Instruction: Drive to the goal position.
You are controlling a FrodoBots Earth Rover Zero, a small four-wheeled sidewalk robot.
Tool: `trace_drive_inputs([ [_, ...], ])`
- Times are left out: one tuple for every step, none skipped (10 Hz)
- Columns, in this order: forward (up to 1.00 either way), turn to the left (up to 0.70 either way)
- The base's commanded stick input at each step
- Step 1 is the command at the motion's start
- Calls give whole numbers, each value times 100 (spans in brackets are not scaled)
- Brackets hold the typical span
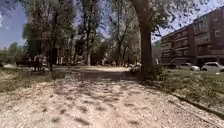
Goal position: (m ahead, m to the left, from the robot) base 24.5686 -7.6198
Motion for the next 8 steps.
trace_drive_inputs([
  [70,35],
  [70,35],
  [70,35],
  [70,34],
  [70,5],
  [70,0],
  [70,0],
  [70,0],
])
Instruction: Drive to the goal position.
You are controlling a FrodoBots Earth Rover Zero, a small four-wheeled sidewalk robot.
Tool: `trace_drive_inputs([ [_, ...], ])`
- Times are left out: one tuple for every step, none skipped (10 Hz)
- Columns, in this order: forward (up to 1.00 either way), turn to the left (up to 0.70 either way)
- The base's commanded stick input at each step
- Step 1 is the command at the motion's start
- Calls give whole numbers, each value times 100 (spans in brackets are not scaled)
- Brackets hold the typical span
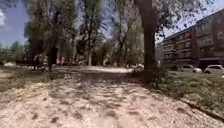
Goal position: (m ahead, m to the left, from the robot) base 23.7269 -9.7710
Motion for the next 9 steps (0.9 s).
trace_drive_inputs([
  [70,0],
  [70,0],
  [70,0],
  [70,0],
  [70,0],
  [70,0],
  [70,0],
  [70,0],
  [70,0],
])
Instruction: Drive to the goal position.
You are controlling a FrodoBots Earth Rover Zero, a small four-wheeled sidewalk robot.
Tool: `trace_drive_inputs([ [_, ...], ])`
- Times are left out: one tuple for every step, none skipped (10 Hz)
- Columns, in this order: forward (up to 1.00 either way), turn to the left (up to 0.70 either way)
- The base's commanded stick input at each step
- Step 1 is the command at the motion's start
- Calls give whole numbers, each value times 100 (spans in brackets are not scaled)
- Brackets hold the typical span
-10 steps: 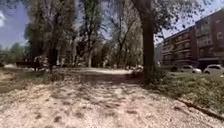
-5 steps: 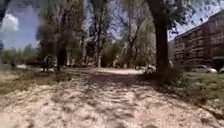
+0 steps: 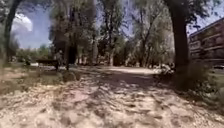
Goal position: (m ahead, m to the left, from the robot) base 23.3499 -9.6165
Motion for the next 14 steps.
trace_drive_inputs([
  [70,0],
  [70,0],
  [70,0],
  [70,0],
  [70,0],
  [70,0],
  [70,0],
  [70,0],
  [70,0],
  [70,0],
  [70,-14],
  [70,-35],
  [70,-35],
  [70,-35],
])
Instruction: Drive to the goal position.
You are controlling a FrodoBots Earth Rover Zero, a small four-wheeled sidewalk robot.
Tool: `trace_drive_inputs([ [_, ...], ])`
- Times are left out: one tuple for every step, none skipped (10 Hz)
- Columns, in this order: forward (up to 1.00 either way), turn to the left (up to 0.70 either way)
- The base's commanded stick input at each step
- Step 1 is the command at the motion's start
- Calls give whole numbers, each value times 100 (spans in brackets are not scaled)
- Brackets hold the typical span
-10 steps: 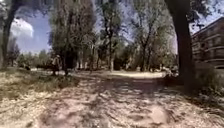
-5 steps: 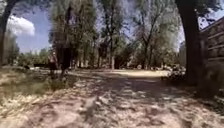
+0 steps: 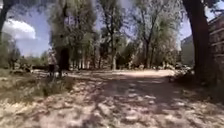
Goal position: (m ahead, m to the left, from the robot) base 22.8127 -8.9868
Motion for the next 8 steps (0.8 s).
trace_drive_inputs([
  [70,-35],
  [70,-4],
  [70,0],
  [70,0],
  [70,0],
  [70,0],
  [70,0],
  [70,0],
])
